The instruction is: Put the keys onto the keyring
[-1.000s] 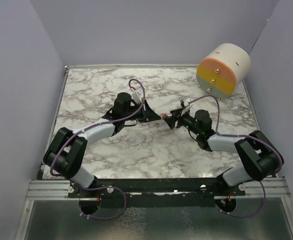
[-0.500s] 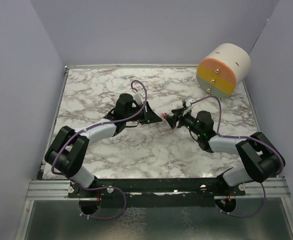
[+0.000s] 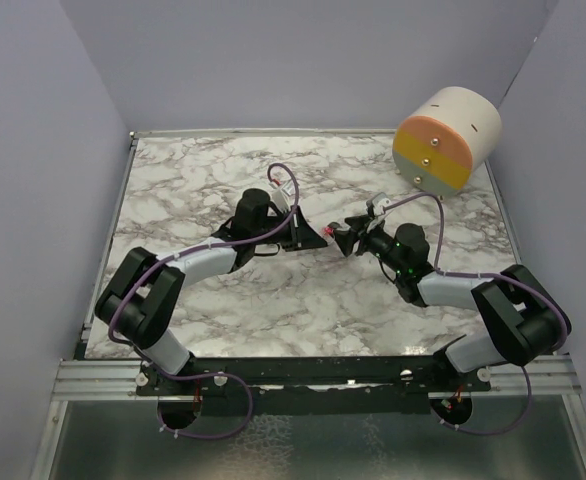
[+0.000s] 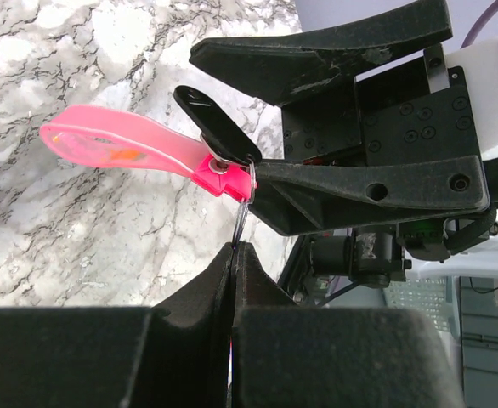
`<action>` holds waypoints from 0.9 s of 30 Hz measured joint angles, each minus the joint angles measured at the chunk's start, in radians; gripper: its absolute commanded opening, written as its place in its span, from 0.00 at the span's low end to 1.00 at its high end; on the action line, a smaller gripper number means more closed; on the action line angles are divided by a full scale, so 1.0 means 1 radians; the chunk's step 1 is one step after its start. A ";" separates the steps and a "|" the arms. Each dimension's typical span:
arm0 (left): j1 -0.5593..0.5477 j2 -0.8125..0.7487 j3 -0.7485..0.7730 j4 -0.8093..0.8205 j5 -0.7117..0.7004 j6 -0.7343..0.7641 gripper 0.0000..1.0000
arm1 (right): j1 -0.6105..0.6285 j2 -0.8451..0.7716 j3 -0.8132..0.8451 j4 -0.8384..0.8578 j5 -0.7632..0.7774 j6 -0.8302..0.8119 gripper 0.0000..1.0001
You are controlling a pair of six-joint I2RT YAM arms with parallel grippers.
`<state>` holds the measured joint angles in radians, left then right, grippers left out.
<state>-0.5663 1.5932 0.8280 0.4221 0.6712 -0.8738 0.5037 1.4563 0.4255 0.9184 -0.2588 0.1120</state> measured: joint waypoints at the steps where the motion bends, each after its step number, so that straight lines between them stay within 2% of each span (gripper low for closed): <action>1: -0.001 0.003 0.000 0.003 0.002 -0.003 0.00 | 0.000 0.000 0.000 0.002 0.000 -0.003 0.57; 18: -0.010 0.014 0.000 0.020 0.013 -0.029 0.00 | -0.002 0.000 0.001 0.009 0.003 -0.005 0.60; 27: 0.032 0.014 0.016 0.029 0.001 -0.041 0.00 | -0.002 -0.067 0.063 -0.187 0.101 0.031 0.67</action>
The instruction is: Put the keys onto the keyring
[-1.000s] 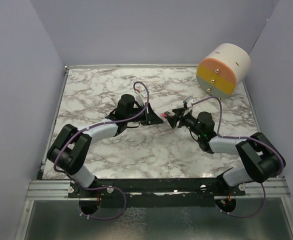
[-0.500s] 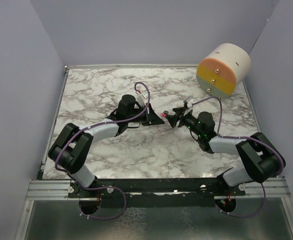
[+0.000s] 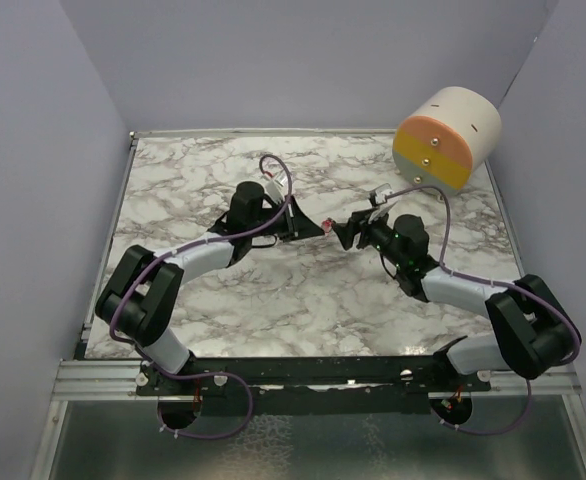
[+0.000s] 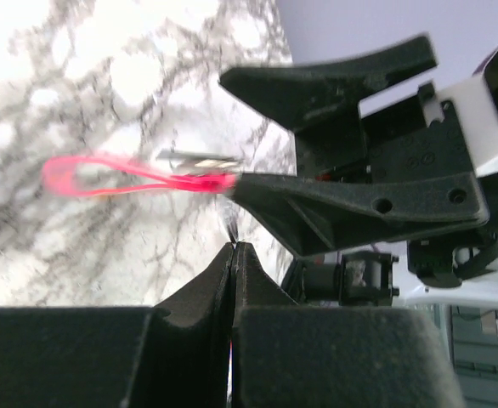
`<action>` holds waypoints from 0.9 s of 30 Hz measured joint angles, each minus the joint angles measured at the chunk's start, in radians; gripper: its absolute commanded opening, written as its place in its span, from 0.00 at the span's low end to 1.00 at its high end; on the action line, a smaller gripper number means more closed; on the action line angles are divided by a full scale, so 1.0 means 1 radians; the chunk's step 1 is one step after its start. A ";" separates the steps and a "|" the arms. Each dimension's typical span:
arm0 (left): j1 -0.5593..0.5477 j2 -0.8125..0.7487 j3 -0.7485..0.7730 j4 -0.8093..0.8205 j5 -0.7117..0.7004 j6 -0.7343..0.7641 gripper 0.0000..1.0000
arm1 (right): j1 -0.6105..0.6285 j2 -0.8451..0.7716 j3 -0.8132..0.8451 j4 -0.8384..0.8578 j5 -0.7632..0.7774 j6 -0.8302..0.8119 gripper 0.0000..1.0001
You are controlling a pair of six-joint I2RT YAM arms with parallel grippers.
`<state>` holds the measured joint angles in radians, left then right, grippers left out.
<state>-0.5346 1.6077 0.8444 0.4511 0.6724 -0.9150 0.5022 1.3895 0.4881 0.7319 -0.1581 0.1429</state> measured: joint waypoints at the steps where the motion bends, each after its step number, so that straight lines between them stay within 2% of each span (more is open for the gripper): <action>1: 0.012 0.000 0.011 -0.001 -0.004 -0.003 0.00 | 0.000 -0.008 0.009 -0.021 0.014 0.005 0.67; 7: 0.067 0.000 0.083 0.005 -0.034 -0.037 0.00 | 0.000 -0.054 0.026 -0.130 0.082 0.033 0.68; 17: 0.072 -0.005 0.095 0.005 -0.075 -0.063 0.00 | 0.000 -0.101 0.047 -0.235 0.109 0.056 0.65; 24: 0.072 -0.109 -0.021 0.002 -0.182 -0.043 0.18 | -0.002 0.018 0.297 -0.518 0.182 0.160 0.69; 27: 0.072 -0.167 -0.068 -0.014 -0.238 -0.027 0.23 | -0.037 0.047 0.304 -0.568 0.183 0.207 0.68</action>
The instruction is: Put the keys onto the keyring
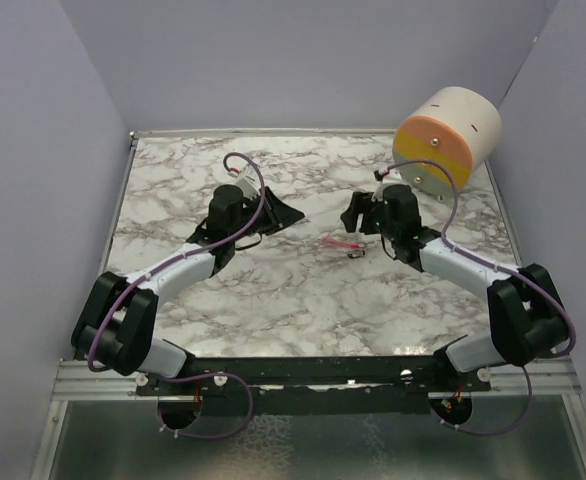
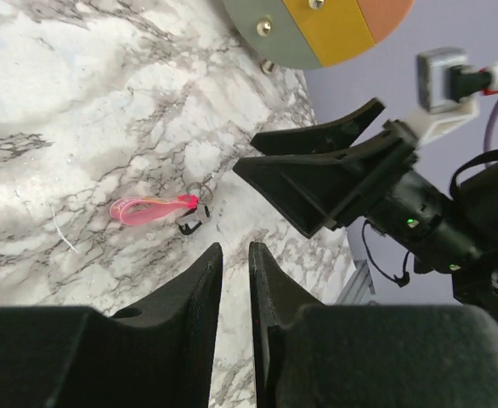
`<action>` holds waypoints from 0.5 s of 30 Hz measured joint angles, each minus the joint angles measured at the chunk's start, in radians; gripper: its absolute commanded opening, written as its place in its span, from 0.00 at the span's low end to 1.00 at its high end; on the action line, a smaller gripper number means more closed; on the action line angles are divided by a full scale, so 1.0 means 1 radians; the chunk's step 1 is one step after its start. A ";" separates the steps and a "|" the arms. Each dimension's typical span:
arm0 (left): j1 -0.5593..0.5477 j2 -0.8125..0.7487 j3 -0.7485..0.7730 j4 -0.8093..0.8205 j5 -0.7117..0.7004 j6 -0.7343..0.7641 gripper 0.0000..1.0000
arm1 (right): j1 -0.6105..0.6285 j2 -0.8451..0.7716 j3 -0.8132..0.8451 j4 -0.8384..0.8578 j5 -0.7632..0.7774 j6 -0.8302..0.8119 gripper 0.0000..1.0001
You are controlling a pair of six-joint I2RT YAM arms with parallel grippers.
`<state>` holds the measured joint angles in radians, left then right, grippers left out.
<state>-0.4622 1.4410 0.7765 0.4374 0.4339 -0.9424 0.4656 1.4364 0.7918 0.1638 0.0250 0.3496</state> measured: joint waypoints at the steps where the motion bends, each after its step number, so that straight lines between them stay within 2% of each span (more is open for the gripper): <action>1: 0.000 -0.016 -0.007 -0.006 -0.016 0.010 0.23 | -0.016 0.009 -0.004 -0.015 0.000 0.012 0.67; 7: 0.000 -0.032 -0.003 -0.058 -0.077 0.068 0.23 | -0.056 0.060 -0.008 -0.064 -0.070 -0.003 0.65; 15: 0.000 -0.031 -0.003 -0.095 -0.089 0.105 0.24 | 0.007 0.136 0.048 -0.111 -0.147 -0.126 0.70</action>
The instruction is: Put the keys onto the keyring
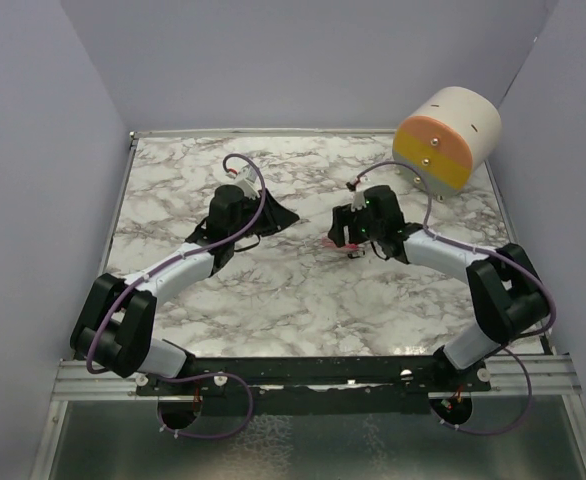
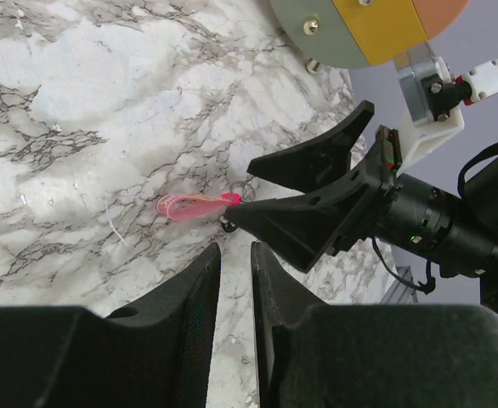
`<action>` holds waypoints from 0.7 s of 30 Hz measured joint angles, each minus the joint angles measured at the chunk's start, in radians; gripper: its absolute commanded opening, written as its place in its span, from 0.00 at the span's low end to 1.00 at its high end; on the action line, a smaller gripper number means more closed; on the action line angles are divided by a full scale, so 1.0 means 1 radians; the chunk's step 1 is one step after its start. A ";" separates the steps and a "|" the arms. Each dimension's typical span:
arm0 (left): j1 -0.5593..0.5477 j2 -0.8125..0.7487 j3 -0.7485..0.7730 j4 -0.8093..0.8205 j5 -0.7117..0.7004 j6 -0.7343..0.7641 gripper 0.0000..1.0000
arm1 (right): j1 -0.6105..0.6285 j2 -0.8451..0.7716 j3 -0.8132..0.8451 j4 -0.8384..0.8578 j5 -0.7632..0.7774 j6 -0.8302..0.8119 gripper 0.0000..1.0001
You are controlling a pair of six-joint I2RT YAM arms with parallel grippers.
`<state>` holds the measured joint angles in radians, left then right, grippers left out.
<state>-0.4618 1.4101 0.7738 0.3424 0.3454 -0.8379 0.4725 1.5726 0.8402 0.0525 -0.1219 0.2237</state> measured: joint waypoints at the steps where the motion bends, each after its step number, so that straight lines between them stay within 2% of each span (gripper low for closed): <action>1: 0.000 0.000 0.000 -0.002 0.000 0.002 0.24 | 0.017 0.014 0.014 -0.006 0.001 -0.014 0.71; 10: 0.018 0.000 0.000 -0.015 0.002 0.017 0.24 | 0.157 0.178 0.134 -0.062 0.081 -0.122 0.71; 21: 0.077 -0.013 -0.015 -0.016 0.011 0.023 0.25 | 0.185 0.219 0.147 -0.077 0.191 -0.175 0.67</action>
<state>-0.3847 1.3975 0.7586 0.3264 0.3565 -0.8150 0.6579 1.7920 0.9871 -0.0242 0.0692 0.0490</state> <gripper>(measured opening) 0.244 0.693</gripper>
